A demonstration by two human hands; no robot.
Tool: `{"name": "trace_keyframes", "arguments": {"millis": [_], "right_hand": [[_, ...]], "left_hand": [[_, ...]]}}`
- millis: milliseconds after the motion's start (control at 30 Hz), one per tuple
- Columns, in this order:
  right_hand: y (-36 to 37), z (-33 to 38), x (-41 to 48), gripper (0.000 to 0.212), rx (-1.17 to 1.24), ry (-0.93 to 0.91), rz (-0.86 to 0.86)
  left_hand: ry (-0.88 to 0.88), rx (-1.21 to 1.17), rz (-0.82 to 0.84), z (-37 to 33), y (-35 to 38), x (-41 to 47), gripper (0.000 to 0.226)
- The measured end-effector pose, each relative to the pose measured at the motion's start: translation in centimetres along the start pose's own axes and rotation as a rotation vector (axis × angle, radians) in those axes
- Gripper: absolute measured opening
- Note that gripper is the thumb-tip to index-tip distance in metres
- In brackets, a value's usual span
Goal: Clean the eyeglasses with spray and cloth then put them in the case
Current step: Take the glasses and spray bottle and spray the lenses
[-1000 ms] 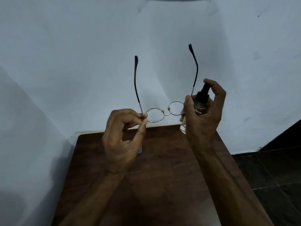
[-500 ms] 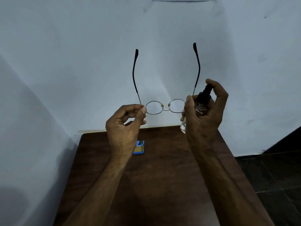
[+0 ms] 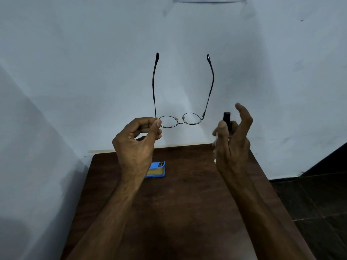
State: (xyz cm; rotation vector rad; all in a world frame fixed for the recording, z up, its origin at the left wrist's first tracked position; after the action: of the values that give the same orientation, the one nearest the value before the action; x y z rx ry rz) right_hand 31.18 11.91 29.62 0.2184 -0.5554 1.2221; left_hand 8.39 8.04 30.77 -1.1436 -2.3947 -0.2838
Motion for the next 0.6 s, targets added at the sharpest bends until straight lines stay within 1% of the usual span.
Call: {"name": "trace_keyframes", "arguments": {"millis": [67,200,300,467,600], "right_hand": [[-0.4,-0.4,-0.7,0.050,-0.099,-0.046,0.062],[-0.8,-0.4,-1.4,0.048,-0.217,-0.166,0.124],[-0.8,-0.3,-1.7,0.049,-0.247,-0.174,0.187],[-0.4,0.7,-1.9,0.043,-0.247,-0.303,0.143],[-0.4,0.8,-1.5,0.034,-0.252,-0.312,0.073]], "left_hand": [[0.032,0.024,0.002,0.0,-0.4,0.1,0.015],[0.048,0.030,-0.006,0.0,-0.6,0.2,0.019],[0.025,0.009,-0.012,0.1,-0.5,0.3,0.019],[-0.013,-0.050,0.009,-0.2,-0.1,-0.2,0.015],[-0.025,-0.074,0.020,-0.6,0.0,-0.5,0.010]]}}
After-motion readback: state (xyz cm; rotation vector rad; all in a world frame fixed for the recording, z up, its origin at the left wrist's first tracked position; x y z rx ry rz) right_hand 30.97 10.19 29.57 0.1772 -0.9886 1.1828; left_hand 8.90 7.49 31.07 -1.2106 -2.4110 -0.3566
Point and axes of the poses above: each hand's wrist, its own x-axis towards the middle knuckle, its own y-axis out of the palm, z = x × y, the point moved 3 cm from there along x, towards the middle knuckle, and after that the axes turned 2 degrees about x, right-handed, at the moved point
